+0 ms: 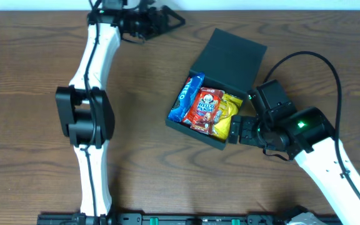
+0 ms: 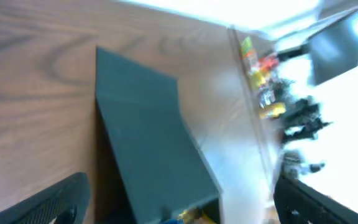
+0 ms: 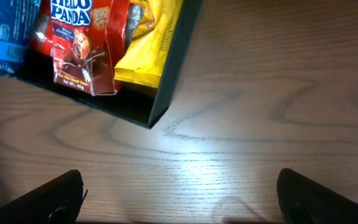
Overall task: Pack container
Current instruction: 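Raise the left gripper to the top edge of the open lid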
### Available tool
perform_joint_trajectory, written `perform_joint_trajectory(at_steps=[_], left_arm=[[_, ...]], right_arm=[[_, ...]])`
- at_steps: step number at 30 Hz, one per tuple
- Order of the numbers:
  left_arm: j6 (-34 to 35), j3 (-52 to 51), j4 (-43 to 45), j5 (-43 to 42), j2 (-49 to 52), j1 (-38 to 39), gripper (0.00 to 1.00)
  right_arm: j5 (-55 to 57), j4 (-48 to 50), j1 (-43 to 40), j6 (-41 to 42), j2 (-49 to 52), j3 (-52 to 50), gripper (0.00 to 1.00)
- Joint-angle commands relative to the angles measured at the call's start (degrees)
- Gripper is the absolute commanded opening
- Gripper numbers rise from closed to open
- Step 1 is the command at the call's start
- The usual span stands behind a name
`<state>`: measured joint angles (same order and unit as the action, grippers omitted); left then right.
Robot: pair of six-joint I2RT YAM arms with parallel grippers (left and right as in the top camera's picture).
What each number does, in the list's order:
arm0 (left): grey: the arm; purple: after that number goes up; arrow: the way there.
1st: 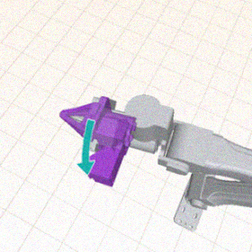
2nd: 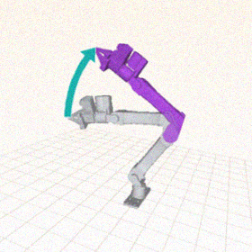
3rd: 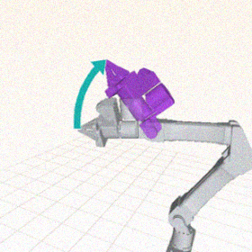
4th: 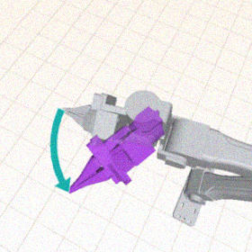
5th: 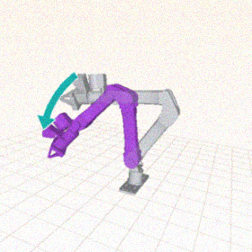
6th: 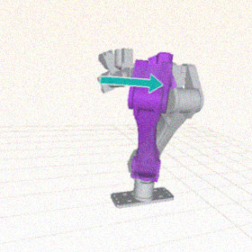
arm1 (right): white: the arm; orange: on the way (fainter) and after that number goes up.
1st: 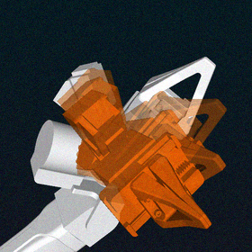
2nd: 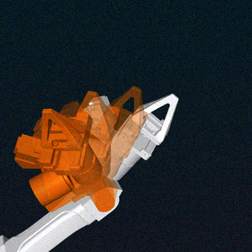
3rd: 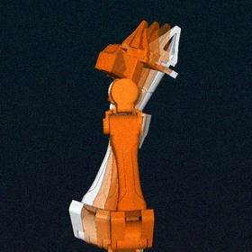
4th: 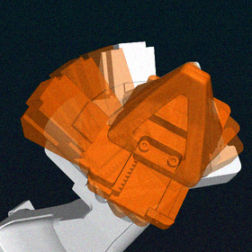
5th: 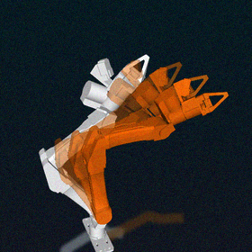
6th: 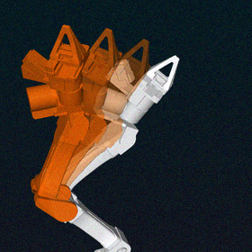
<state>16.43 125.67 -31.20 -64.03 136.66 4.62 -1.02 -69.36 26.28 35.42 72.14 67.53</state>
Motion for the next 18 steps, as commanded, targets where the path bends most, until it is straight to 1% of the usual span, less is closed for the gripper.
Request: perform_joint_trajectory(at_steps=[1, 3, 4, 8, 14, 15, 18], left_arm=[[16.63, 1.2, 8.31, -12.04, 4.68, -0.74, 0.96], [22.1, 1.2, 13.84, -13.16, 6.56, -0.13, 0.95], [23.15, 1.2, 15.76, -13.35, 7.23, 0.44, 0.95], [23.41, 1.2, 16.9, -9.35, 7.67, 3.41, 0.95], [21.92, 1.18, 16.13, -6.25, 8.31, 6.69, 0.95], [20.57, 1.14, 15.17, -5.7, 8.44, 6.88, 0.95], [15.98, 1.14, 8.52, -0.52, 9.2, 6.88, 0.95]], right_arm=[[0.83, -0.09, 0.48, 0.96, -0.35, 0.5, 0.99], [1.01, -0.07, 0.48, 1.01, -0.35, 0.5, 0.99], [1.25, 0.0, 0.48, 1.01, -0.35, 0.5, 0.99], [2.25, 0.68, 0.48, 1.05, -0.35, 0.5, 0.99], [3.21, 0.85, 0.48, 1.01, -0.35, 0.5, 0.99], [3.41, 0.83, 0.48, 1.03, -0.35, 0.5, 0.99], [3.74, 0.83, 0.48, 1.03, -0.35, 0.5, 0.99]])
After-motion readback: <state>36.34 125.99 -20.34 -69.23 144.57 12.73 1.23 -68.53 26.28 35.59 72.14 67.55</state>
